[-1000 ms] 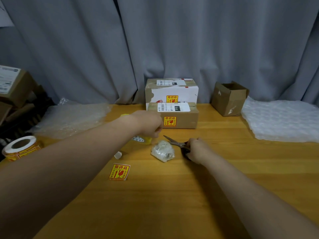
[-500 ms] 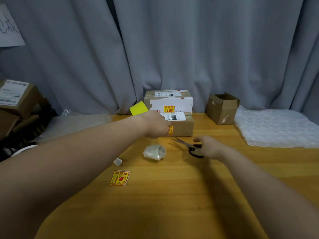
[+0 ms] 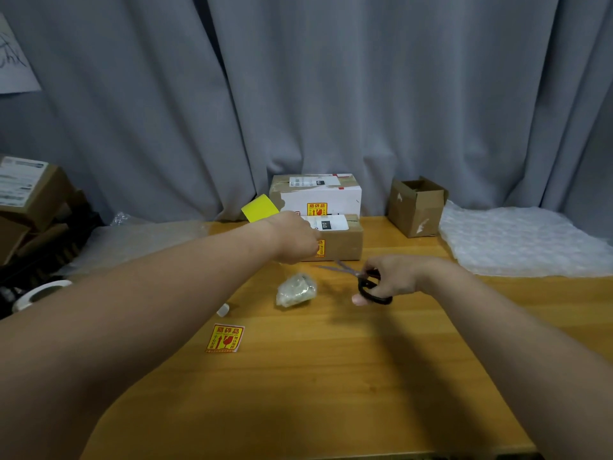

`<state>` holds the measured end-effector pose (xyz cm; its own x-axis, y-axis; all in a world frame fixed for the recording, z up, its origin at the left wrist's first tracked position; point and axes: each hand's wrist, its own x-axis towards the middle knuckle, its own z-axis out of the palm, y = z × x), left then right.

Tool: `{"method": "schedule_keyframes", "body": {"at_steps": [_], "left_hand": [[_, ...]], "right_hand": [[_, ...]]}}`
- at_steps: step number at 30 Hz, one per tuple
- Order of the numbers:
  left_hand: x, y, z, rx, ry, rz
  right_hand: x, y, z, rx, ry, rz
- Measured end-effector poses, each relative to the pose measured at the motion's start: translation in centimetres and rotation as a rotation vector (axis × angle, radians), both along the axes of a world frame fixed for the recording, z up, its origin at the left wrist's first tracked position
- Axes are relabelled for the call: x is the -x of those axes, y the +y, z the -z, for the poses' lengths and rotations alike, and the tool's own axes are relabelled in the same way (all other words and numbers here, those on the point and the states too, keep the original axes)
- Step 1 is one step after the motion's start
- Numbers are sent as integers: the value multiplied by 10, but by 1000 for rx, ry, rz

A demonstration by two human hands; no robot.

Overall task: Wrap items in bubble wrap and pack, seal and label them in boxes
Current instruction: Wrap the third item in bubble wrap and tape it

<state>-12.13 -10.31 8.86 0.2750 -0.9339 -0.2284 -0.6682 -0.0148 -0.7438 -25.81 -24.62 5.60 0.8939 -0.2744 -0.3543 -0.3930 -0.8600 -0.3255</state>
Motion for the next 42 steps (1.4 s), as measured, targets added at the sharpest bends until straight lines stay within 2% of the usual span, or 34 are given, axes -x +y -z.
{"method": "schedule_keyframes", "body": {"at_steps": [3, 7, 10, 16, 22, 25, 28, 31, 33, 35, 38, 39, 42], "left_hand": [[-3, 3, 2, 0, 15, 7], [-2, 3, 6, -13, 44, 28], [-2, 4, 7, 1, 58, 57], [-6, 8, 11, 28, 40, 116], [-13, 13, 19, 85, 26, 84], [-19, 17, 20, 133, 24, 75], [-29, 28, 17, 331, 178, 14], [-42, 43, 21, 664, 493, -109], [-49, 51, 29, 933, 753, -181], [-50, 57, 36, 1122, 925, -228], [-45, 61, 45, 1215, 1022, -284], [-43, 62, 47, 1229, 1028, -285], [-41, 63, 52, 1269, 1052, -312]], "right_hand": [[-6, 8, 6, 70, 50, -87], [-22, 25, 11, 214, -17, -101], [-33, 33, 12, 236, -19, -108], [-45, 34, 15, 343, -161, -161], [-53, 33, 22, 394, -271, -218], [-55, 31, 28, 433, -223, -233], [-52, 22, 31, 325, -55, -145], [-50, 12, 33, 185, 40, -81], [-50, 10, 38, 228, 0, -106], [-50, 13, 44, 369, -36, -142], [-52, 19, 54, 654, 25, -266], [-52, 18, 55, 649, 50, -273], [-55, 18, 50, 439, 145, -222]]}}
